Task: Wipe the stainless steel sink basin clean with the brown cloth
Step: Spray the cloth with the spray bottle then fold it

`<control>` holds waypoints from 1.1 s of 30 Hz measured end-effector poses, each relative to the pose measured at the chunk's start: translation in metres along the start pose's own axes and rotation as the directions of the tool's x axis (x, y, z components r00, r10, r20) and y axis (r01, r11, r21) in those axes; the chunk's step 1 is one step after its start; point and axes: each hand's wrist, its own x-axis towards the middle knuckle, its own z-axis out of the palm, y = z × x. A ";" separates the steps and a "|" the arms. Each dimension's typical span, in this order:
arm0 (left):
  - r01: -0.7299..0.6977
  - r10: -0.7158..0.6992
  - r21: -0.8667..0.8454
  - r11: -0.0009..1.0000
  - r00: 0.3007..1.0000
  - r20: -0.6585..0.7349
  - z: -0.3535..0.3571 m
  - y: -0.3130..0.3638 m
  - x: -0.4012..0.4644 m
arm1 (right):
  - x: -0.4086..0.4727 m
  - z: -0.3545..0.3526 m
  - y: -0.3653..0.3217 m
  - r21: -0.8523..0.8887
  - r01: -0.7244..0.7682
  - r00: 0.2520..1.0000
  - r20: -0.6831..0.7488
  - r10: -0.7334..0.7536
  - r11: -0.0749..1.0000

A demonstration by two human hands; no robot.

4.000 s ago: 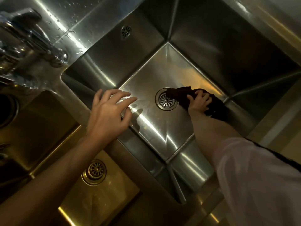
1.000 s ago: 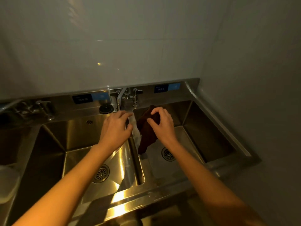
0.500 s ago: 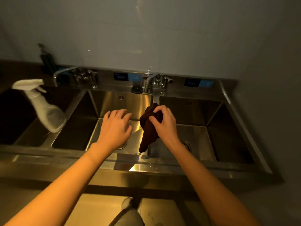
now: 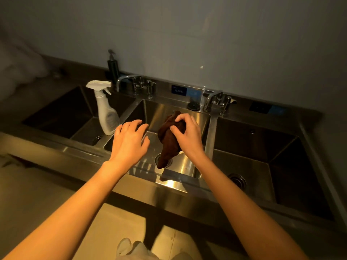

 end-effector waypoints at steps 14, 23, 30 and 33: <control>0.087 -0.087 0.006 0.996 0.994 -0.060 0.010 -0.119 0.028 | 0.048 0.114 -0.013 -0.070 -0.014 0.999 0.036 0.016 0.997; 0.220 -0.219 0.006 0.975 0.970 0.109 0.052 -0.216 0.069 | 0.093 0.197 -0.019 -0.131 -0.063 0.998 -0.006 0.062 0.989; 0.351 -0.334 -0.039 0.936 0.916 0.224 0.085 -0.240 0.105 | 0.112 0.227 -0.010 -0.163 -0.132 0.991 -0.037 0.128 0.978; 0.355 -0.343 -0.027 0.934 0.916 0.208 0.094 -0.240 0.123 | 0.120 0.230 -0.004 -0.188 -0.138 0.990 -0.029 0.135 0.973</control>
